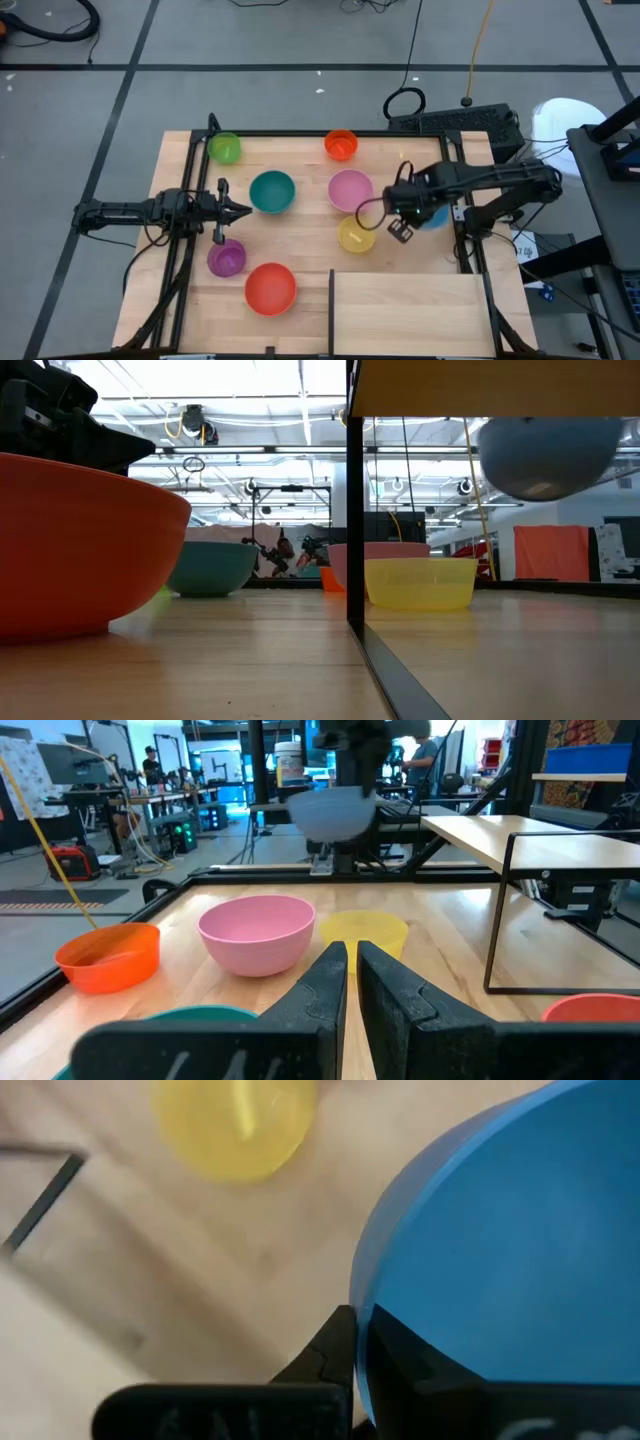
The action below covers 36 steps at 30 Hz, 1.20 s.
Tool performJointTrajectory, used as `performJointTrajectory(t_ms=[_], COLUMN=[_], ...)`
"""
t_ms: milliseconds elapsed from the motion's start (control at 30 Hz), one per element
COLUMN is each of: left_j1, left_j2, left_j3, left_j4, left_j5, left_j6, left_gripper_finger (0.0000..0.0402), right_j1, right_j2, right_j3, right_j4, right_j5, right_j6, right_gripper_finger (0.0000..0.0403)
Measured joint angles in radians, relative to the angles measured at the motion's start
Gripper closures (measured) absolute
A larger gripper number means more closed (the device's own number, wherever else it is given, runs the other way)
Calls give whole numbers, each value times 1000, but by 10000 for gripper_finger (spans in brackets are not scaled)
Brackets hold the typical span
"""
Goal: Place and stack bowls onto a shelf
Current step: Put the blue bowl on the shelf
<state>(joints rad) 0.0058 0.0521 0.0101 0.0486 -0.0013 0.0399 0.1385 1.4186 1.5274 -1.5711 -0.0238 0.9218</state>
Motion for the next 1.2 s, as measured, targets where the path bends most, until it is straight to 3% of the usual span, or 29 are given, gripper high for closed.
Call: performJointTrajectory(t_ms=[300,833,1200], left_j1=[0,0,0], left_j2=[0,0,0], left_j3=[0,0,0], left_j4=[0,0,7], left_j5=[0,0,-10], left_j6=[-1,7,9], left_gripper_finger=[366,366,366], right_j1=[160,400,580], right_j2=[1,10,139], right_j3=[1,161,240], right_j4=[1,0,75], right_j5=[-227,-206,-240], right_j6=[382,822,1066], right_gripper_finger=[401,401,401])
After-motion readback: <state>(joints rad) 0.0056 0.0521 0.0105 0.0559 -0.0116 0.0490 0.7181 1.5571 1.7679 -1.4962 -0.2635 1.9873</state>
